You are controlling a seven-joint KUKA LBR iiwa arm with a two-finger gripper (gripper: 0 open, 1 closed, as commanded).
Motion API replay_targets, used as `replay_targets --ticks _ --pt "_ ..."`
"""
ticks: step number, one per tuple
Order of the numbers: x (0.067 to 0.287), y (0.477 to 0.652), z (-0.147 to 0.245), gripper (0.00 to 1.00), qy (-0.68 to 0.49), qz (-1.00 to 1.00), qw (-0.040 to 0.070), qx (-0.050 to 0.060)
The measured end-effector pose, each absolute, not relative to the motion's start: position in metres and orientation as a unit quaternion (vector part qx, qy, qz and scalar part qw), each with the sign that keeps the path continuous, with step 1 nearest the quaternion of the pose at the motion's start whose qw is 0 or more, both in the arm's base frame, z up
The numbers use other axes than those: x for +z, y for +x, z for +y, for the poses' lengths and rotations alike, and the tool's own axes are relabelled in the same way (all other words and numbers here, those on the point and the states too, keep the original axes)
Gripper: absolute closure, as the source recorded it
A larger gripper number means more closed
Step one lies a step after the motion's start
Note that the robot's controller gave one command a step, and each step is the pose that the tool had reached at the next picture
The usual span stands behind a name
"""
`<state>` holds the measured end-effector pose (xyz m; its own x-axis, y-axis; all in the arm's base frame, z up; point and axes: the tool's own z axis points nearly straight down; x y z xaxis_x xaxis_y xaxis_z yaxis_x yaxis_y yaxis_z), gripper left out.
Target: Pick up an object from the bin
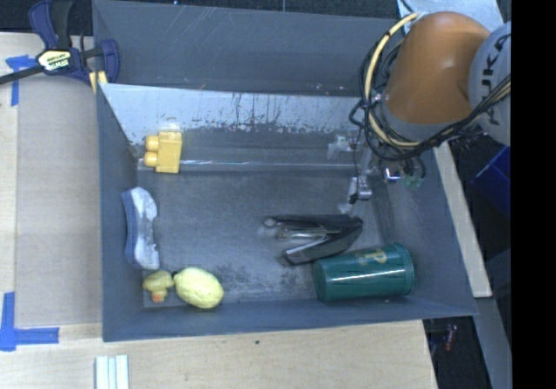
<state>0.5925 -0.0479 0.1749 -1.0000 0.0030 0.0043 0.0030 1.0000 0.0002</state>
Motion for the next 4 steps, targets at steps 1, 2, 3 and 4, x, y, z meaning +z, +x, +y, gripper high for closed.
replay_targets --ticks 1,2,3,4 --pt "0.180 0.594 -0.048 0.00 -0.001 -1.000 -0.002 0.000" --pt "0.105 0.596 -0.049 0.00 -0.004 -1.000 -0.004 0.001" --pt "0.102 0.580 -0.033 0.00 -0.007 -1.000 -0.004 0.001" --pt "0.071 0.538 -0.002 0.00 -0.061 -0.998 -0.005 0.001"
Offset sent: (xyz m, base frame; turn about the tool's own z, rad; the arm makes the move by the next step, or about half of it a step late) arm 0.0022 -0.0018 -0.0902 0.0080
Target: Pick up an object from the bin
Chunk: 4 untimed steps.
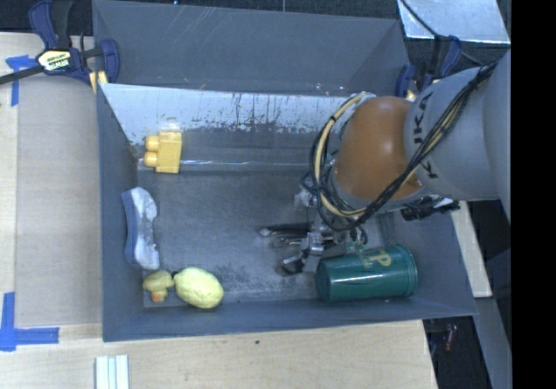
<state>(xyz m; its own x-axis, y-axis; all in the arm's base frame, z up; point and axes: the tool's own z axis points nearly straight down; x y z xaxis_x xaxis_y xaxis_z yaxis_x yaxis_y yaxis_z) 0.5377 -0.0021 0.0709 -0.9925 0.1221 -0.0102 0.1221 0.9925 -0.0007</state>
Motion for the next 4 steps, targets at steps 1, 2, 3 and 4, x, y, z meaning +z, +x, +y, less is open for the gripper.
replay_targets --ticks 1,2,3,4 --pt "0.074 0.580 0.005 1.00 0.062 0.998 0.014 0.000" --pt "0.074 0.580 0.005 1.00 0.062 0.998 0.014 0.000" --pt "0.122 0.581 0.013 1.00 0.071 0.997 0.010 -0.001" --pt "0.192 0.602 0.025 1.00 0.081 0.997 0.011 -0.001"
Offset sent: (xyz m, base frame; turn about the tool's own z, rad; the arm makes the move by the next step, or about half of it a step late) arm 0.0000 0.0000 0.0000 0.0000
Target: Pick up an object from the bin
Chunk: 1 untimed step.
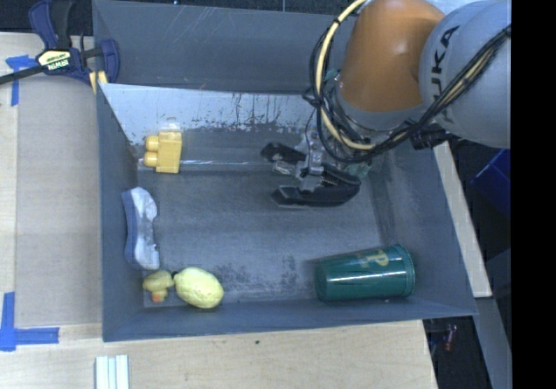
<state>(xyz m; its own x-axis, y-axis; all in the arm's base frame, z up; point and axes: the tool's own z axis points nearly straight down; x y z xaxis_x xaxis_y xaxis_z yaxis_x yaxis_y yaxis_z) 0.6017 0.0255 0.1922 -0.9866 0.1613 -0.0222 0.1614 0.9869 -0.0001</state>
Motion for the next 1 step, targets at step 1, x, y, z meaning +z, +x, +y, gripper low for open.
replay_targets --ticks 1 --pt "0.2200 0.6087 0.0272 1.00 0.079 0.997 0.015 0.000"
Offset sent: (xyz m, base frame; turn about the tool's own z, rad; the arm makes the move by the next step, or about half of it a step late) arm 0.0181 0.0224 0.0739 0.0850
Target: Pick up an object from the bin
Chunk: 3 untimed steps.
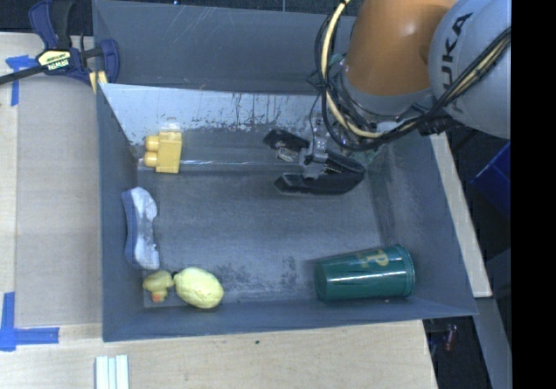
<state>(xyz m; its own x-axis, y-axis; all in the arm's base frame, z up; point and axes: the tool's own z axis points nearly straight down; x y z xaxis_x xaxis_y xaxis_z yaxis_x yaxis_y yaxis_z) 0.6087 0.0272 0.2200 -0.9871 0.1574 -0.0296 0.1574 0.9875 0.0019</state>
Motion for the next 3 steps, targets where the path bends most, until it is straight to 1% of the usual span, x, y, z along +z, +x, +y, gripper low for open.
replay_targets --ticks 1,2,3 --pt "0.264 0.619 0.046 1.00 0.123 0.992 0.015 0.000" --pt "0.253 0.618 0.054 1.00 0.121 0.992 0.021 0.001" --pt "0.235 0.596 0.051 1.00 0.173 0.985 0.015 0.001"
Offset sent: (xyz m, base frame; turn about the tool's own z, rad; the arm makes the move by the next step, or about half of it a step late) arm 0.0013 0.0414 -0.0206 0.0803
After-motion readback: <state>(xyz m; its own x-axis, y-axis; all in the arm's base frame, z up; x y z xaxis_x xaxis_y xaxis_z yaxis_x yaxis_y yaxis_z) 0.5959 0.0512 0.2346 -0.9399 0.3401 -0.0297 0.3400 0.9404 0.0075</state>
